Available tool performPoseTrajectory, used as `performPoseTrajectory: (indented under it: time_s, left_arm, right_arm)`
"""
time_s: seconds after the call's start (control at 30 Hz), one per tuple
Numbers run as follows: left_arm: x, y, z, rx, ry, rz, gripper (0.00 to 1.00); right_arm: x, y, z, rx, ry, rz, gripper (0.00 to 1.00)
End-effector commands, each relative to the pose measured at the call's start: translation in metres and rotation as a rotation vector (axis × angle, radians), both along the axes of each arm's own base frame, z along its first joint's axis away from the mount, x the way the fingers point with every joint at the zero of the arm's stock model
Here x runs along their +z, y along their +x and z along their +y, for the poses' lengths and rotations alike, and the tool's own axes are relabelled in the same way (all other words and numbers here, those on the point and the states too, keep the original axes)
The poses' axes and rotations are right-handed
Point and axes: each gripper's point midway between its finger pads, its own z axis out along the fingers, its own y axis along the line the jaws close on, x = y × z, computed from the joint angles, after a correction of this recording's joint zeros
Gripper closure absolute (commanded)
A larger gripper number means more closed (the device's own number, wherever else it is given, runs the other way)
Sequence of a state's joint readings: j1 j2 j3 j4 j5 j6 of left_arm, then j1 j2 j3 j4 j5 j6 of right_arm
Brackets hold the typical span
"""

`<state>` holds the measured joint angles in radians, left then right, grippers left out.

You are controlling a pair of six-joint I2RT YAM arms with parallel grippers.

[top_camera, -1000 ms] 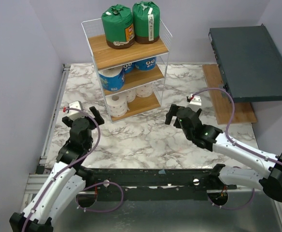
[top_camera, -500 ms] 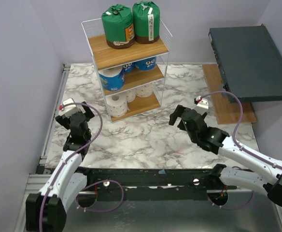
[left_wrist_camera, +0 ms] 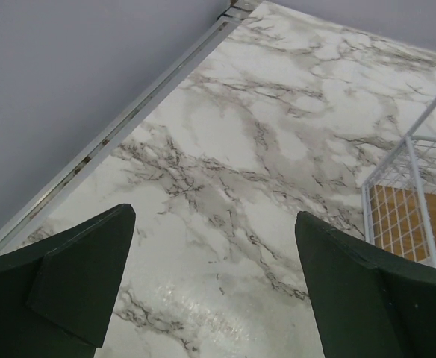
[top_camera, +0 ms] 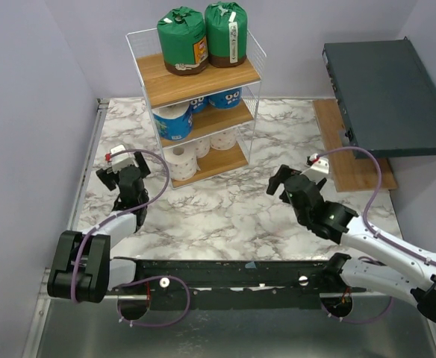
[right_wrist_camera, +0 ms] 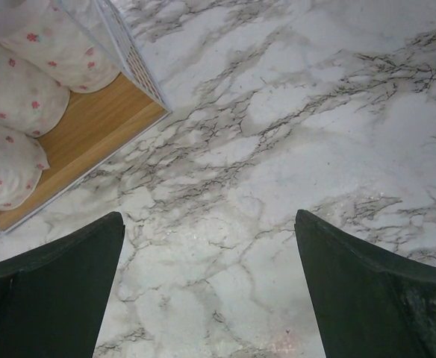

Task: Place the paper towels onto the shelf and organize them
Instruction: Reset both arms

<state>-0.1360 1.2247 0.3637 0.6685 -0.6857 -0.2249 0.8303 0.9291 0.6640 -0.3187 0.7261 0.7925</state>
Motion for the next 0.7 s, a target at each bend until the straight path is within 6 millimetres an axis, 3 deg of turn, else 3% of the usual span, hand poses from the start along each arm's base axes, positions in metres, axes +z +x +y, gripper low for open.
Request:
performPoseTrajectory:
  time_s: [0.0,0.17,0.4,0.53,0.67]
  left_arm:
    - [0.024,0.021,-0.028,-0.255,0.074,-0.112,0.01]
    - [0.025,0.019,-0.040,-0.359,0.096,-0.149,0.02]
    - [0.019,0.019,-0.046,-0.430,0.103,-0.163,0.01]
    - [0.021,0.018,-0.044,-0.419,0.104,-0.176,0.02]
    - [0.021,0.018,-0.043,-0.411,0.102,-0.177,0.01]
  right_arm:
    - [0.013,0.012,-0.007,-0.028,-0.067,-0.087,0.00]
    - [0.047,0.034,-0.014,-0.089,-0.127,-0.273,0.00]
    - [0.073,0.052,-0.022,-0.099,-0.145,-0.423,0.00]
    - [0.067,0.082,-0.054,-0.182,-0.173,-0.420,0.00]
    - [0.038,0.099,-0.089,-0.262,-0.245,-0.386,0.00]
